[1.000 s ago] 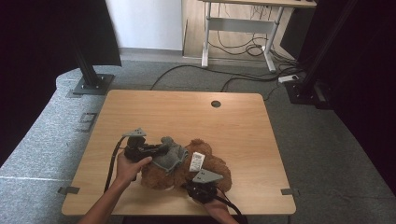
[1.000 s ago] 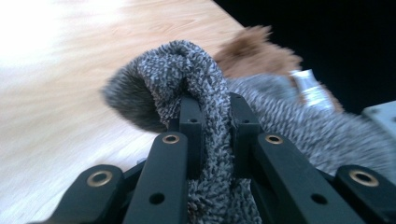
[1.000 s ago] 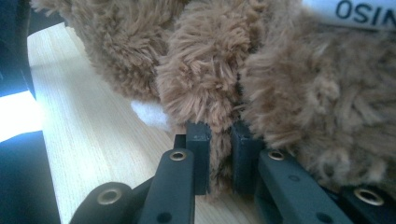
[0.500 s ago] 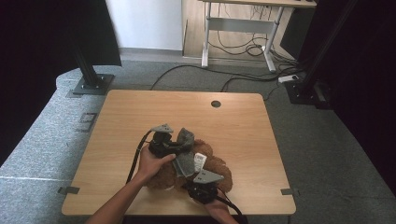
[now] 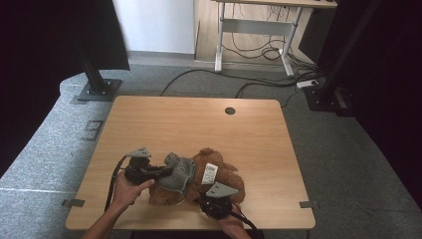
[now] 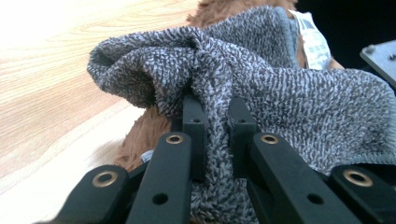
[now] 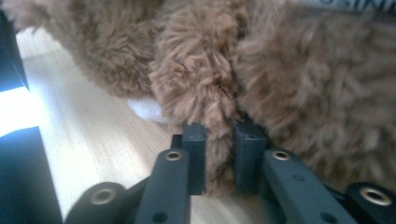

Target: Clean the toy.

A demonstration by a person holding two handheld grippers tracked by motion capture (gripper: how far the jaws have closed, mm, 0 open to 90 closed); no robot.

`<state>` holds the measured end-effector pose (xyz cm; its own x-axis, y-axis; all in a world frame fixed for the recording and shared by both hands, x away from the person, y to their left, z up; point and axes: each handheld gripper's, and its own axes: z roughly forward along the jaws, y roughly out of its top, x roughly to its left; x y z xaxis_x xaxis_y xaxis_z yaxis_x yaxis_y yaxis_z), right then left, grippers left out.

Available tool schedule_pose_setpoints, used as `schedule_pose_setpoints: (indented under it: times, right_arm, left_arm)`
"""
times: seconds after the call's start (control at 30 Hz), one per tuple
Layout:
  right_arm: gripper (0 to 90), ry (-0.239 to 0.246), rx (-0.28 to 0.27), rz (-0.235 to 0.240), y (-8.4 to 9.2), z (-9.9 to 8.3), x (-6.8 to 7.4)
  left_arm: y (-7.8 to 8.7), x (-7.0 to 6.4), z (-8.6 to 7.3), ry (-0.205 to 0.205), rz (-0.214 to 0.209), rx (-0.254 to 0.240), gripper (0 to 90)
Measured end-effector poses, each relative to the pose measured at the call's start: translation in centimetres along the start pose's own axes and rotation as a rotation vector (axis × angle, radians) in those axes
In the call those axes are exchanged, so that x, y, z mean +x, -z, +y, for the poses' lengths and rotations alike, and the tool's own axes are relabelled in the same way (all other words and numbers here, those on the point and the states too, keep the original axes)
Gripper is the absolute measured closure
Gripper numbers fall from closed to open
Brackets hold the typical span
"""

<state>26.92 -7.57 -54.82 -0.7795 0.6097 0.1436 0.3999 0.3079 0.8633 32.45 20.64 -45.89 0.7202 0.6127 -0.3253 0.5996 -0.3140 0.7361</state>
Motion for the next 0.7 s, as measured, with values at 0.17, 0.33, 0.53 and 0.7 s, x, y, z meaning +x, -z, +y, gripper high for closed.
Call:
schedule_pose_setpoints:
  times: [0.17,0.33,0.53,0.7]
  right_arm:
    - [52.4,-0.024,0.000,0.034,1.7,0.5,0.5]
    - [39.0,-0.021,-0.080,-0.010,5.2,2.7,0.1]
    - [34.2,-0.028,-0.121,-0.080,8.0,6.2,-2.5]
    - [31.1,-0.079,-0.020,-0.084,6.3,6.4,-5.8]
  left_arm:
    - [-0.3,-0.2,-0.3,-0.004,-0.005,-0.009,81.2]
    - [-0.5,-0.1,-0.7,0.007,-0.016,-0.021,81.2]
    - [-0.6,-0.2,-1.0,0.006,-0.023,-0.030,81.2]
    - [-0.6,-0.1,-1.1,0.011,-0.028,-0.035,81.1]
